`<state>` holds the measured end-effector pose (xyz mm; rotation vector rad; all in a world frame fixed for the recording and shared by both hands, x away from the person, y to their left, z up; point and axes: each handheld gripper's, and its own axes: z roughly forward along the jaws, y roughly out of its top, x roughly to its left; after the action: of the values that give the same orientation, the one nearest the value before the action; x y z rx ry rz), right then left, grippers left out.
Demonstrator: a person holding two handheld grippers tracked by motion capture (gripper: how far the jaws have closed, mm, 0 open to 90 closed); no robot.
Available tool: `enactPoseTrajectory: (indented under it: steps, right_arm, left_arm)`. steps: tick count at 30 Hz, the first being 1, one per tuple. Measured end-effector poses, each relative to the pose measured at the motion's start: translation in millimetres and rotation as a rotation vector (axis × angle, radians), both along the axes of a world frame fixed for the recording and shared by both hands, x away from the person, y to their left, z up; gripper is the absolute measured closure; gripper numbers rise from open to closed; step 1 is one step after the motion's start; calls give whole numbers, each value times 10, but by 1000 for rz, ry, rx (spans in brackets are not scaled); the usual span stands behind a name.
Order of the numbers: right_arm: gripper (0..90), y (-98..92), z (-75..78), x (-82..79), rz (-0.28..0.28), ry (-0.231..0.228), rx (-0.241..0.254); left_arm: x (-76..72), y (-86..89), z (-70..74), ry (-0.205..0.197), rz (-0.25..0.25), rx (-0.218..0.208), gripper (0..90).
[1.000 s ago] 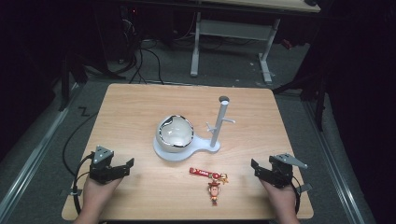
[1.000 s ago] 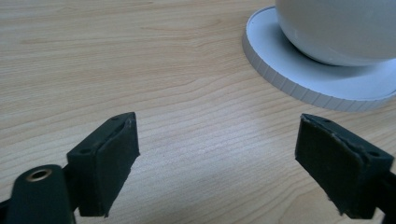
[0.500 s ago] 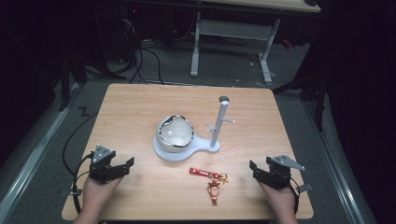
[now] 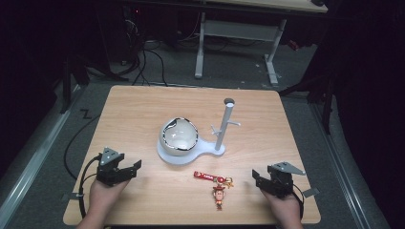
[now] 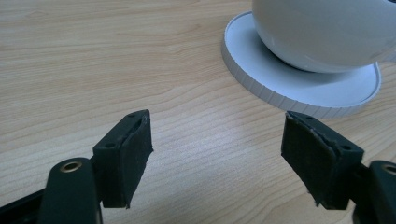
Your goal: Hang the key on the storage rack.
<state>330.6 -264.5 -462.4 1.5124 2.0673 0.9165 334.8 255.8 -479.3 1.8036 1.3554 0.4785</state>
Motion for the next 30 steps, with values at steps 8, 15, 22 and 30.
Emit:
enactPoseTrajectory:
  steps: [8,15,22,30]
  right_arm:
    - [459,245,-33,-61,93,83,-16]
    - [489,590,-57,-112,184,110,-25]
    - [557,791,-27,-127,246,171,-29]
    - [542,909,172,-23,206,366,-104]
  left_arm:
    - [14,7,9,-23,-17,13,256]
    - [14,74,15,-26,-20,2,268]
    - [-66,131,28,-22,-4,-7,280]
    - [-65,145,25,-17,6,-8,284]
